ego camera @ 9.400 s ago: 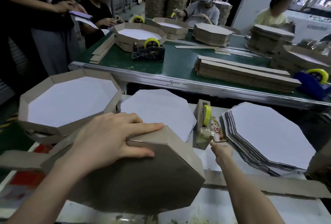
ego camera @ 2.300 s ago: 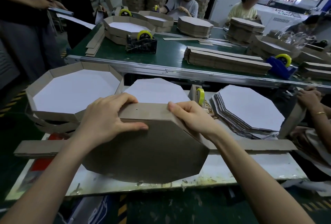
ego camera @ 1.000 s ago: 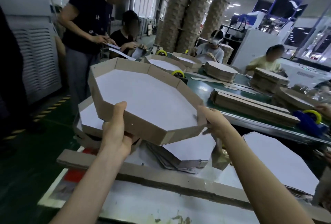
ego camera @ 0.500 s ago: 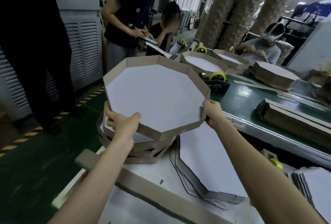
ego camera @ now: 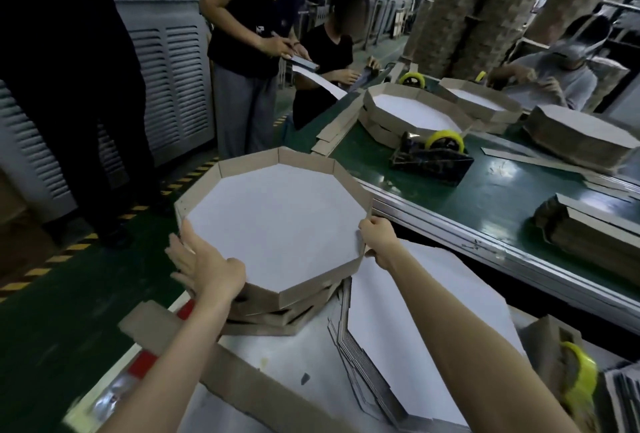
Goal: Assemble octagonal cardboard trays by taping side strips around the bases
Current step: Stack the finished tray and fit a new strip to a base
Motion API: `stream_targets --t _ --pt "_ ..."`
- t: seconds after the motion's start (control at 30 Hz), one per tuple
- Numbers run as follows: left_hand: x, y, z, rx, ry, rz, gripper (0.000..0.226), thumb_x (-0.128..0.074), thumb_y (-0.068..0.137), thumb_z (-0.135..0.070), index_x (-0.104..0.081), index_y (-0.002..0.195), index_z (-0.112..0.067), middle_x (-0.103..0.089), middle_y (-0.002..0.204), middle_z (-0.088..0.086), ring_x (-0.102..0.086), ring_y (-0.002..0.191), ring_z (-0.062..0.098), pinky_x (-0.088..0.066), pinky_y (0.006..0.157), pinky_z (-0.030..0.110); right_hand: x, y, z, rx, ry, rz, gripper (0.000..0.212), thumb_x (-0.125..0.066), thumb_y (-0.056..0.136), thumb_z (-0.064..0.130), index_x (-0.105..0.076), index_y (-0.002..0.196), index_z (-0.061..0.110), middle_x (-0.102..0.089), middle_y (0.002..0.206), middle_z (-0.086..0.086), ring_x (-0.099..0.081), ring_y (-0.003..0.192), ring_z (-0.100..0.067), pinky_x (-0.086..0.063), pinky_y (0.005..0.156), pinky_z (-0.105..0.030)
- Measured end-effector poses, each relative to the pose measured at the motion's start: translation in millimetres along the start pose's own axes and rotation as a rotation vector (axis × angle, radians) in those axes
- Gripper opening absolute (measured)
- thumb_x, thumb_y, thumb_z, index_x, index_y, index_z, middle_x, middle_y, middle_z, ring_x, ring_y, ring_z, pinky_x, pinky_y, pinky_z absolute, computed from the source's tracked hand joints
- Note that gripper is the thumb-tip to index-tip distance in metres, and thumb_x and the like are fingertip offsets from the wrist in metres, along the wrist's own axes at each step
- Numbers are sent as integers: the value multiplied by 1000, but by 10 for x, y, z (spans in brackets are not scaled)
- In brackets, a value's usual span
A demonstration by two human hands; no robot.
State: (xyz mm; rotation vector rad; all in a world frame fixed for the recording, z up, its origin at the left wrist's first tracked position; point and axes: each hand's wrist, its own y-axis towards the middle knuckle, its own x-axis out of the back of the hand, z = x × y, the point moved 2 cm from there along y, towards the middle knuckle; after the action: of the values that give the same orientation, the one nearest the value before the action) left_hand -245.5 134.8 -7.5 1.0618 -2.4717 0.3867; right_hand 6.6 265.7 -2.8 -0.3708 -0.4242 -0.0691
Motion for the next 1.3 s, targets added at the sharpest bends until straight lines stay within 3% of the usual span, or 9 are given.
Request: stream_targets --t 0.1,0.23,0.4,0.63,0.8,0.93,1.1,1.2,1.3 --pt "-140 -75 -43 -421 341 135 65 -61 91 -24 -29 148 -26 -26 158 1 5 149 25 9 115 55 -82 72 -81 -21 57 -9 22 -36 100 9 -55 87 7 -47 69 -7 -41 58 -21 -29 52 -29" --pt "-284 -306 -124 -672 524 672 68 -56 72 -80 -51 128 -42 -51 131 -20 -37 132 7 -21 113 39 -105 139 -23 9 74 -41 25 -38 98 8 -47 75 10 -45 76 -9 -40 67 -23 -28 53 -29" --pt "-340 -423 -154 -897 741 615 18 -61 85 -35 -53 100 -34 -50 90 -11 -58 92 15 -28 55 28 -89 133 -13 66 76 -59 34 -39 94 5 -36 62 15 -33 58 0 -28 54 -16 -19 49 -26" --pt "-361 -382 -176 -849 758 708 21 -64 82 -31 -55 101 -29 -60 95 -10 -57 96 15 -36 62 29 -70 88 -53 -36 -22 28 25 -35 99 13 -57 110 7 -54 89 -6 -46 71 -18 -39 57 -28" --pt "-307 -464 -221 -894 679 697 8 -59 86 -36 -56 89 -30 -59 89 -14 -55 84 8 -39 61 28 88 -6 -113 -60 89 71 34 -41 102 47 -49 121 19 -50 109 -3 -53 106 -28 -49 93 -44" --pt "-227 -518 -366 -873 487 587 22 -54 94 -42 -66 113 -38 -62 114 -24 -56 109 5 -46 84 28 318 -165 -405 75 46 -75 24 -41 103 26 -61 107 13 -58 102 -7 -58 100 -31 -51 87 -42" --pt "-209 -697 -615 -770 170 655 14 -61 92 -29 -73 96 -36 -70 92 -25 -62 89 -1 -53 80 32 525 -529 -1017 168 -399 -126 33 -44 99 10 -64 125 3 -63 130 -9 -56 120 -25 -42 96 -27" --pt "-198 -854 -692 -733 25 714 13 -65 90 -23 -75 90 -32 -72 85 -20 -64 80 -1 -54 76 31 560 -821 -1383 164 -577 -56 43 -53 100 37 -60 129 6 -56 137 -9 -51 128 -26 -40 104 -31" --pt "-162 -1010 -674 -720 -48 757 16 -68 88 -19 -75 88 -33 -72 81 -16 -65 78 1 -52 74 24 547 -1100 -1682 109 -834 55 91 -50 79 80 -45 135 9 -42 143 -12 -39 135 -33 -37 107 -47"
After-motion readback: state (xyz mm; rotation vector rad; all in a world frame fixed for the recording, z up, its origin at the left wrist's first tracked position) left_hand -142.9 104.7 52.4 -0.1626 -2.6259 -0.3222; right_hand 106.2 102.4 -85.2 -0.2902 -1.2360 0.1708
